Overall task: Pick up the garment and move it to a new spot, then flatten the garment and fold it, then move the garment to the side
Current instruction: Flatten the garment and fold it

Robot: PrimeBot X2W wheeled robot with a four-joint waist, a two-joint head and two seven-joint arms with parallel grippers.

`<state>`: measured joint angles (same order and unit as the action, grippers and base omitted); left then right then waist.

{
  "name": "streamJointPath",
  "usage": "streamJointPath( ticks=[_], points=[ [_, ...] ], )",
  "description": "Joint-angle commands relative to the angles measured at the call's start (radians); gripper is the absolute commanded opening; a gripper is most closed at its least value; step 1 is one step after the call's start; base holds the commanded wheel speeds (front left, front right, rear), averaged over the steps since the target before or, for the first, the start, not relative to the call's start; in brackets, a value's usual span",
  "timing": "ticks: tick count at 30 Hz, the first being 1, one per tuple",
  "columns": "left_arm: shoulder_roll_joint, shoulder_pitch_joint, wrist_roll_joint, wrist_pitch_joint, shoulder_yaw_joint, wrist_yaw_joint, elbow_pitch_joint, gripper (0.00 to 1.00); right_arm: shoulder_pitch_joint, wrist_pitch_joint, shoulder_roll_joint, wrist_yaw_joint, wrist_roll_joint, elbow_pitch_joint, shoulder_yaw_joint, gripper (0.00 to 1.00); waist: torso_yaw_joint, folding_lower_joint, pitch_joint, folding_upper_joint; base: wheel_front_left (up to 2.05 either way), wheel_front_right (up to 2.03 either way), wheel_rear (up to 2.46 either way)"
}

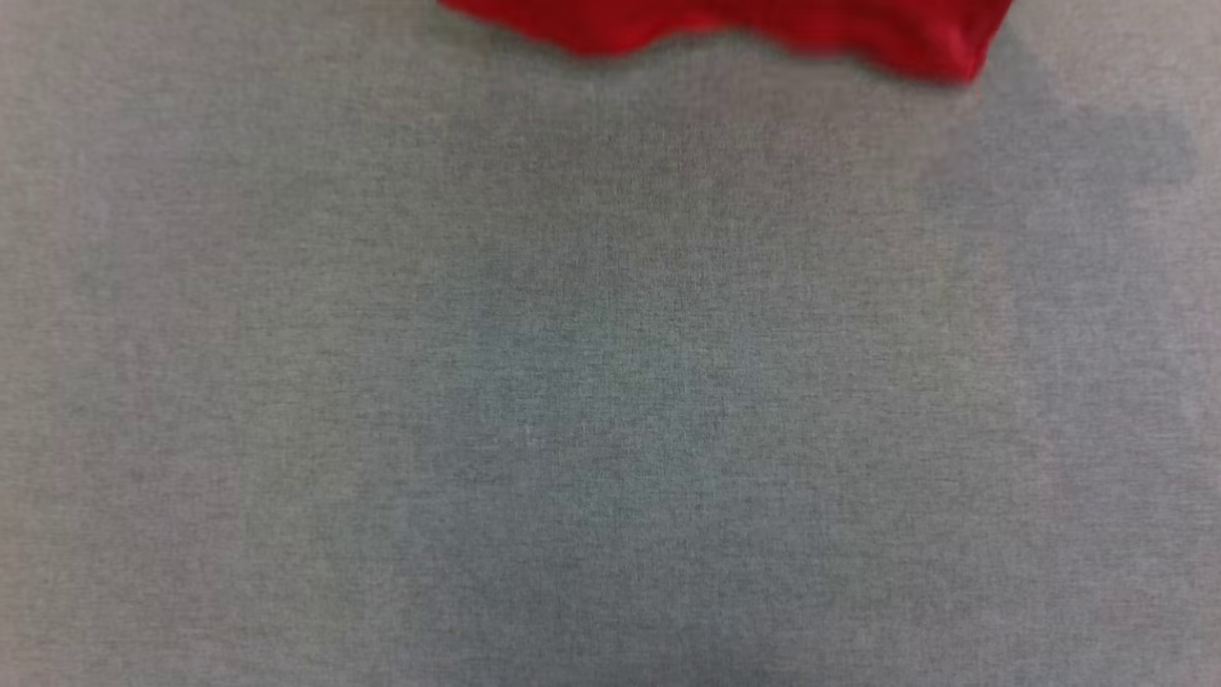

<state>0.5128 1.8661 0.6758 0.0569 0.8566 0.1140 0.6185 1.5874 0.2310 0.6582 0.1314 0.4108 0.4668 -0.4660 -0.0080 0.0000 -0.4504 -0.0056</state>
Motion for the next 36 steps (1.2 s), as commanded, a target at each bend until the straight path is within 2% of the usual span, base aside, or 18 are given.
streamJointPath(
  ticks=[1, 9, 15, 22, 30, 36],
  points=[
    [-0.012, 0.047, -0.008, -0.021, -0.013, -0.005, 0.022, 0.00, 0.061, -0.019, -0.008, -0.001, -0.017, 0.025, -0.004, 0.00, -0.012, 0.0000, -0.072, 0.0056, 0.00, 0.00, 0.00],
    [-0.048, 0.155, -0.016, -0.108, -0.033, 0.000, 0.136, 0.00, 0.267, -0.110, -0.070, -0.001, -0.061, 0.185, -0.043, 0.00, -0.011, 0.0000, -0.115, 0.0056, 0.00, 0.00, 0.00],
    [-0.061, 0.114, -0.007, -0.155, -0.006, 0.009, 0.210, 0.00, 0.262, -0.178, -0.110, -0.001, -0.038, 0.281, -0.111, 0.00, -0.002, 0.0000, -0.130, 0.0056, 0.00, 0.00, 0.00],
    [-0.055, -0.029, 0.042, -0.213, 0.020, 0.015, 0.272, 0.00, 0.139, -0.254, -0.136, -0.001, 0.009, 0.359, -0.226, 0.00, -0.001, 0.0000, -0.117, 0.0056, 0.00, 0.00, 0.00],
    [-0.051, -0.299, 0.090, -0.293, 0.060, 0.016, 0.274, 0.00, -0.073, -0.336, -0.185, -0.001, 0.090, 0.407, -0.342, 0.00, -0.007, 0.0000, -0.053, 0.0056, 0.00, 0.00, 0.00],
    [-0.034, -0.534, 0.123, -0.316, 0.045, 0.004, 0.225, 0.00, -0.262, -0.396, -0.170, -0.001, 0.164, 0.396, -0.409, 0.00, -0.002, 0.0000, 0.039, 0.0056, 0.00, 0.00, 0.00]
  ],
)
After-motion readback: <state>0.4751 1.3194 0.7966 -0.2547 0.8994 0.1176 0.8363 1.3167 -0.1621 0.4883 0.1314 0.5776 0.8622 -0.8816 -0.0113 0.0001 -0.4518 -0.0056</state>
